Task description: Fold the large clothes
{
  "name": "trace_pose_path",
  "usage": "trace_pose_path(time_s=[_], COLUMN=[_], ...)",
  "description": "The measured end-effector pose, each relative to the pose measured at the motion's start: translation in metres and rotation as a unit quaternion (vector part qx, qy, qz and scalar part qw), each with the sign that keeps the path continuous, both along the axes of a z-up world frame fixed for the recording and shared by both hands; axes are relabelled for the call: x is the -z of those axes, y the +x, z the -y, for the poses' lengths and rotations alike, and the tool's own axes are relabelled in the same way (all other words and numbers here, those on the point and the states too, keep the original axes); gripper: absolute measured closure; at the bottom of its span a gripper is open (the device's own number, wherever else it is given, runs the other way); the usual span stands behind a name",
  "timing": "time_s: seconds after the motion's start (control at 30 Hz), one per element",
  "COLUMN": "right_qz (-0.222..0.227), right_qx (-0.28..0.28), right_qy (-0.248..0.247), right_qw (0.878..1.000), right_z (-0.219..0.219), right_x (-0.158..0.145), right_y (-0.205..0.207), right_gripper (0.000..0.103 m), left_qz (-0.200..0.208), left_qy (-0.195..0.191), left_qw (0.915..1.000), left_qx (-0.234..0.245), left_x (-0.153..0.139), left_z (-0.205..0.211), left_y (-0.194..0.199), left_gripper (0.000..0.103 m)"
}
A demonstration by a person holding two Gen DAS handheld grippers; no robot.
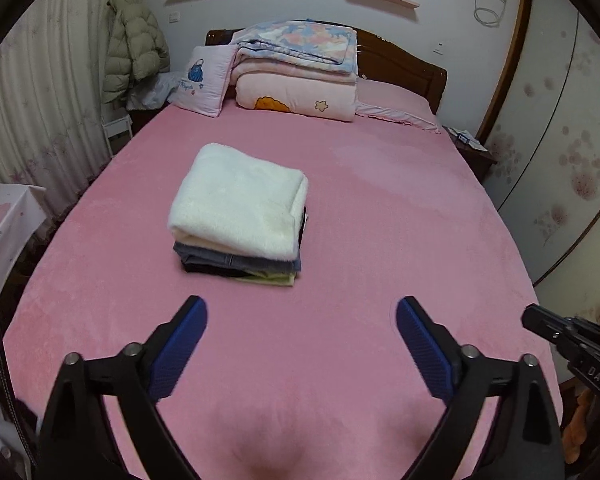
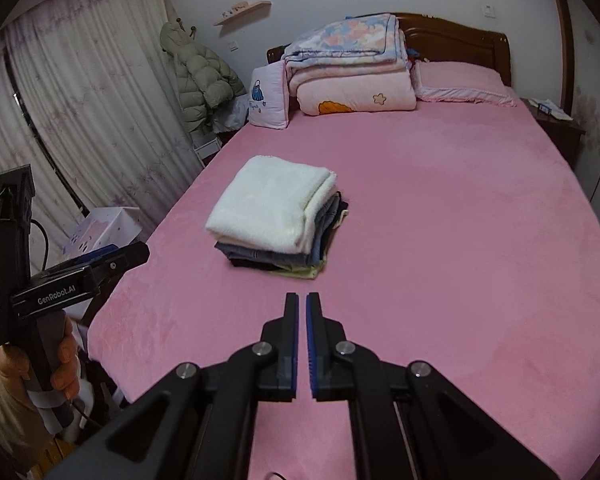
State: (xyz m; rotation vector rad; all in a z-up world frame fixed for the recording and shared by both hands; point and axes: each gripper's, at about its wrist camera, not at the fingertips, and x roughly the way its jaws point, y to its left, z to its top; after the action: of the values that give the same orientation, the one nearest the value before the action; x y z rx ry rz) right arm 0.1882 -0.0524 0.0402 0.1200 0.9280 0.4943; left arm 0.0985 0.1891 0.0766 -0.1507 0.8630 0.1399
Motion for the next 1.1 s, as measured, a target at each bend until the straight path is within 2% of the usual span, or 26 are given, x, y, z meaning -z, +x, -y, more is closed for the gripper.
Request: trace_pose_path(time_s=[0.13,0.33,0.43,0.53,0.67,0.83,1.1], right_qz=[0.005,0.006,0.006,-0.001,-0.009,-0.004,-0.018], right_qx=[-0.008,0.000,0.011,0.028,0.059,0.101,0.110], right_qy=[-0.014,-0.058,-0.091,-0.095,-0.085,-0.071,-0.075], right_qw=[1.000,0.998,0.996,0.995,0.995,0.992,0.991], right_z=[0.032,0.064,0.073,0.080,0.087,0.099,0.101], right_x=[-0.012,-0.005,0.007,0.017,0.025,0.025,0.031], right_y=[-0.047,-0.101,-0.121,-0.135,-0.142,-0.148,-0.149], right_gripper=[0.100,0.099,0.099,0.099,0.099,0.099,0.099], left_qz=[-0.004,-0.028,-0.046,-0.056,-0.058,-0.057,-0.059], left_qy=[-0.005,-0.017,-0.005,0.014,0.043,0.050,0.049], left_qw=[1.0000,0.9994,0.9989,0.9983,0.9974,0.9971,0.9964], left_qx=[-0.003,-0.010,-0.009,0.000,0.008,0.011,0.036], left_x=[-0.001,0.018,0.031,0.041,0.044,0.045,0.046], left_z=[0.044,0.088,0.104,0.120,0.135,0.147,0.161], left_y=[-0.042,-0.088,-0.101,-0.108,-0.112,-0.113,-0.109], left_gripper=[0.005,0.005,0.005,0.005,0.005,0.005,0.005])
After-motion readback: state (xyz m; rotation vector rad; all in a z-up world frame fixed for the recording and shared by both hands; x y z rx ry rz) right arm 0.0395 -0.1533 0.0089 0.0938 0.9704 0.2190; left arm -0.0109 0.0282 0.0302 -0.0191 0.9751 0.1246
